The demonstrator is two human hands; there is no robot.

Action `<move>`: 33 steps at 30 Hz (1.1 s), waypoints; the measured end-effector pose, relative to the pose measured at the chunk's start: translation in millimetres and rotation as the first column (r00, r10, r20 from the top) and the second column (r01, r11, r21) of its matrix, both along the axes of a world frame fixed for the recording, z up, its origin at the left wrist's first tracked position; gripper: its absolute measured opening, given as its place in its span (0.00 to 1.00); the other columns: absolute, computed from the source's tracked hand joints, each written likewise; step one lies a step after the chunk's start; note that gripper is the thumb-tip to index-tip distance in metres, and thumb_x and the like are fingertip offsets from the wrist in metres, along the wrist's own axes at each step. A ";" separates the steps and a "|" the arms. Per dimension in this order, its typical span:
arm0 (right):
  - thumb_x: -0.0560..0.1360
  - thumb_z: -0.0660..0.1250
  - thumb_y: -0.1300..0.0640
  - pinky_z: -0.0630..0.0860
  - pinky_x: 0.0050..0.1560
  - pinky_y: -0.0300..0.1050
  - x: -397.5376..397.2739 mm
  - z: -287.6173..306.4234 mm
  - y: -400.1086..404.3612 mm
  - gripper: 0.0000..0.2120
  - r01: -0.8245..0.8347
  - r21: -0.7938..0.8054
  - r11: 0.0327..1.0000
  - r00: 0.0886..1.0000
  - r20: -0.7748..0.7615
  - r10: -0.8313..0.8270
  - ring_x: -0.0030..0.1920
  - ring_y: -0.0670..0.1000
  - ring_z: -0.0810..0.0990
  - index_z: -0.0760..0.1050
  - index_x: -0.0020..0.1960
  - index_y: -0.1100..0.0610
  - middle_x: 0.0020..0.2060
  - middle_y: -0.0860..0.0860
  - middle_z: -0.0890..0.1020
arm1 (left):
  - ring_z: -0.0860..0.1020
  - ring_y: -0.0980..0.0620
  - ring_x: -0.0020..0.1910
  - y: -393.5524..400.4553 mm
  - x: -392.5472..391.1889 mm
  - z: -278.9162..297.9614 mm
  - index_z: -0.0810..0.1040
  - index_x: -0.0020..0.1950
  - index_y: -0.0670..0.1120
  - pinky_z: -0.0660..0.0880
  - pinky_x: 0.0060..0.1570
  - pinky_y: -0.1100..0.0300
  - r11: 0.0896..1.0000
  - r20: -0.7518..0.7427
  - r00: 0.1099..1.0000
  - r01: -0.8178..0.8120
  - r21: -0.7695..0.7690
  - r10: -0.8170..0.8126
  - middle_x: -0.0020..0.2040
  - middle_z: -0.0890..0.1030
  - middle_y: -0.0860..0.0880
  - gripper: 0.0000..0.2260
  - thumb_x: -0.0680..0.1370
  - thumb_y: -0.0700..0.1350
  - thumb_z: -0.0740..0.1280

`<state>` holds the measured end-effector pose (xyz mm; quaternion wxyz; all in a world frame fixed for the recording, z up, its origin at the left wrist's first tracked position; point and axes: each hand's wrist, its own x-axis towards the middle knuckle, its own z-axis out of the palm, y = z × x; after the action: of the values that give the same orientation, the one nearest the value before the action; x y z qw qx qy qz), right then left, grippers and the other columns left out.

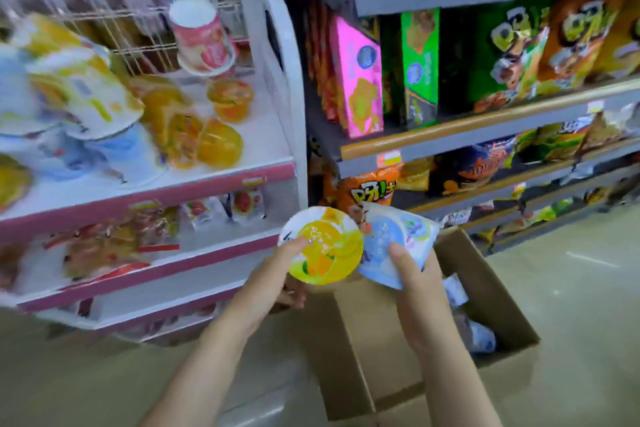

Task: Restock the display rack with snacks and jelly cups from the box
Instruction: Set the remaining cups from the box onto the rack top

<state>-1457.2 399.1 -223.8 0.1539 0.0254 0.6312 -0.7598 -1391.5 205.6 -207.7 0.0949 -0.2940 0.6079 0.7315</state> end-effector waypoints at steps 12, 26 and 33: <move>0.55 0.77 0.29 0.76 0.63 0.62 114.8 93.8 -248.7 0.47 -0.104 0.018 0.994 0.965 -0.242 0.106 0.59 0.54 0.82 0.72 0.67 0.52 0.58 0.52 0.83 | 0.79 0.68 0.46 -201.7 123.7 75.2 0.67 0.58 0.48 0.73 0.39 0.74 0.956 -0.402 0.900 -0.247 -0.155 0.167 0.52 0.77 0.54 0.21 0.74 0.35 0.74; 0.63 0.80 0.44 0.80 0.50 0.42 65.3 169.8 -304.3 0.32 -0.172 0.137 0.976 0.834 -0.507 0.218 0.53 0.42 0.82 0.70 0.62 0.41 0.56 0.44 0.82 | 0.79 0.71 0.45 -290.0 115.7 119.0 0.73 0.58 0.60 0.73 0.38 0.75 0.792 -0.603 0.711 -0.576 -0.203 0.363 0.52 0.81 0.61 0.35 0.52 0.61 0.76; 0.65 0.79 0.40 0.77 0.60 0.57 1.0 225.8 -359.1 0.31 -0.122 0.211 0.970 0.688 -0.686 0.236 0.60 0.41 0.75 0.68 0.64 0.41 0.57 0.35 0.74 | 0.77 0.54 0.56 -333.9 98.7 153.2 0.63 0.66 0.58 0.74 0.56 0.50 0.616 -0.628 0.593 -0.757 -0.220 0.504 0.58 0.76 0.58 0.44 0.54 0.67 0.77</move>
<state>-1456.3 40.0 2.0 -0.0283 -0.3178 0.6960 -0.6433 -1292.8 -128.3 -54.6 -0.4172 -0.3059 0.6154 0.5947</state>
